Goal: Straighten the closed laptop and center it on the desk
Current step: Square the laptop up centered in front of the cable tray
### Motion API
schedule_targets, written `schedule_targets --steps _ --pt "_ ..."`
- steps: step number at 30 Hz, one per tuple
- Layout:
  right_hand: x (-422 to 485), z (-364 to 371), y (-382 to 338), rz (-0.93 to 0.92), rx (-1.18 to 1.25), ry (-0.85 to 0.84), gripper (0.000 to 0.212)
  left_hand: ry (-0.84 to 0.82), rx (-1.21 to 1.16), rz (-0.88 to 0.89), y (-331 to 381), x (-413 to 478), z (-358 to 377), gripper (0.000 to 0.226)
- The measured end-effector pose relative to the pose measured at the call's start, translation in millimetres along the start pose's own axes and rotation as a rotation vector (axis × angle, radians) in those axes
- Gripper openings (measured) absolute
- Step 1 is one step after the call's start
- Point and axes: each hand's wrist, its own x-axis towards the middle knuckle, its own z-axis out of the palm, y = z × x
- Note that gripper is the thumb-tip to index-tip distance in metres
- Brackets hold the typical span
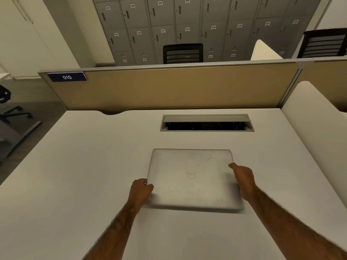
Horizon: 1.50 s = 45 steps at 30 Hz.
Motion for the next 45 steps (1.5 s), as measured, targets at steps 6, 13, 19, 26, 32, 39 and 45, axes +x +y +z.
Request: schedule_targets --steps 6,13,19,26,32,39,45 --pt "-4 0 3 0.003 0.003 0.010 0.026 -0.008 -0.015 0.007 -1 -1 1 0.016" --pt "-8 -1 6 -0.034 0.017 0.036 0.057 -0.039 0.037 0.035 2 2 -4 0.018" --pt "-8 0 6 -0.071 -0.006 0.040 0.062 -0.064 0.055 0.040 4 7 -7 0.024" --pt "-8 -1 9 -0.068 -0.003 0.045 0.059 -0.060 0.049 0.040 1 12 -6 0.016" --pt "-12 -2 11 -0.073 -0.007 -0.005 0.053 -0.061 0.075 0.075 0 14 -7 0.012" --pt "-27 -12 5 -0.103 -0.087 -0.081 0.023 -0.134 0.092 0.048 9 24 -10 0.028" --pt "-27 -4 16 -0.111 -0.323 0.033 0.029 -0.129 0.102 0.079 24 38 -1 0.058"
